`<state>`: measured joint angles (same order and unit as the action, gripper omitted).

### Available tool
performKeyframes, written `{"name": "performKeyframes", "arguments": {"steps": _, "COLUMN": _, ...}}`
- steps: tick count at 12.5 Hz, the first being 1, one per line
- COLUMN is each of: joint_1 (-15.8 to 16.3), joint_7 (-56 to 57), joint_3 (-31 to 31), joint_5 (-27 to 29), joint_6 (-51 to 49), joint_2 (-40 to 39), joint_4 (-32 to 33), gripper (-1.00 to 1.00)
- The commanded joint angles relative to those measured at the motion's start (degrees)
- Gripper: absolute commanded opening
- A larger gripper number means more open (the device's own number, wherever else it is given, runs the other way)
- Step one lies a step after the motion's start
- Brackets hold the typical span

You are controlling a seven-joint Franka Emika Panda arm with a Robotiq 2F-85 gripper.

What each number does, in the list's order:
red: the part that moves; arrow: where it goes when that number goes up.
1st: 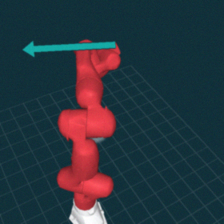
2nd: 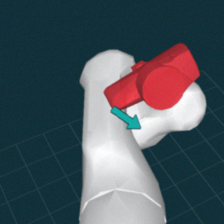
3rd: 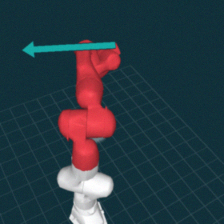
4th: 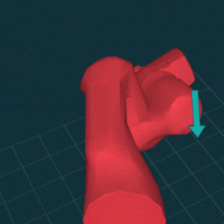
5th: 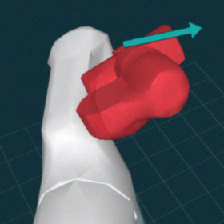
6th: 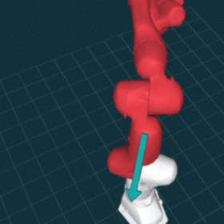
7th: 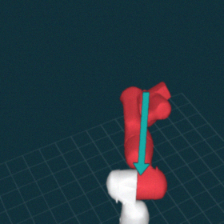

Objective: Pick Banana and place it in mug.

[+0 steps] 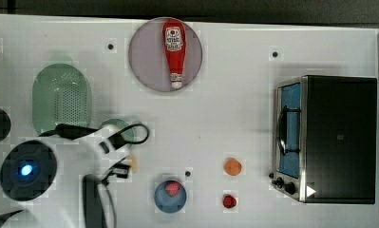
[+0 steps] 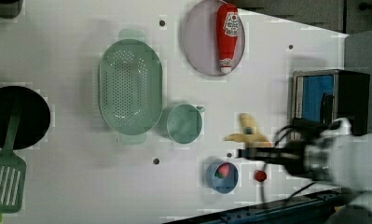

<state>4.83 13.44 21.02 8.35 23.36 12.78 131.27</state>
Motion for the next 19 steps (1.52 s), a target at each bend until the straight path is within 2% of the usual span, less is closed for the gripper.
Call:
{"name": "performKeyframes", "arguments": {"steps": 1, "joint_1": -0.1, "joint_7": -15.3, "joint_3": 2.3, "joint_5": 0.9, "joint_6": 9.2, "joint_2": 0.5, "joint_4": 4.5, "gripper": -0.46}}
{"name": "performKeyframes", "arguments": {"steps": 6, "joint_1": -0.1, "joint_7": -18.8, "joint_3": 2.4, "joint_5": 0.8, "joint_6": 22.5, "joint_2": -12.6, "joint_4": 4.8, "gripper": -0.46}}
{"name": "performKeyframes", "arguments": {"steps": 8, "joint_1": -0.2, "joint_7": -19.4, "joint_3": 2.3, "joint_5": -0.1, "joint_6": 25.6, "joint_2": -15.5, "joint_4": 4.7, "gripper": -0.46}}
{"name": "performKeyframes", "arguments": {"steps": 10, "joint_1": -0.3, "joint_7": -22.8, "joint_3": 1.2, "joint_5": -3.6, "joint_6": 26.2, "joint_2": -16.3, "joint_4": 4.9, "gripper": -0.4}}
{"name": "performKeyframes", "arguments": {"steps": 12, "joint_1": -0.3, "joint_7": -25.1, "joint_3": 0.8, "joint_5": -5.2, "joint_6": 27.3, "joint_2": -17.1, "joint_4": 5.5, "gripper": -0.01}}
{"name": "performKeyframes", "arguments": {"steps": 16, "joint_1": -0.3, "joint_7": -25.1, "joint_3": 0.5, "joint_5": -5.1, "joint_6": 28.3, "joint_2": -18.1, "joint_4": 5.3, "gripper": 0.97}}
{"name": "performKeyframes", "arguments": {"steps": 19, "joint_1": -0.8, "joint_7": -25.2, "joint_3": -1.6, "joint_5": -4.1, "joint_6": 28.0, "joint_2": -15.6, "joint_4": 2.6, "gripper": 1.0}}
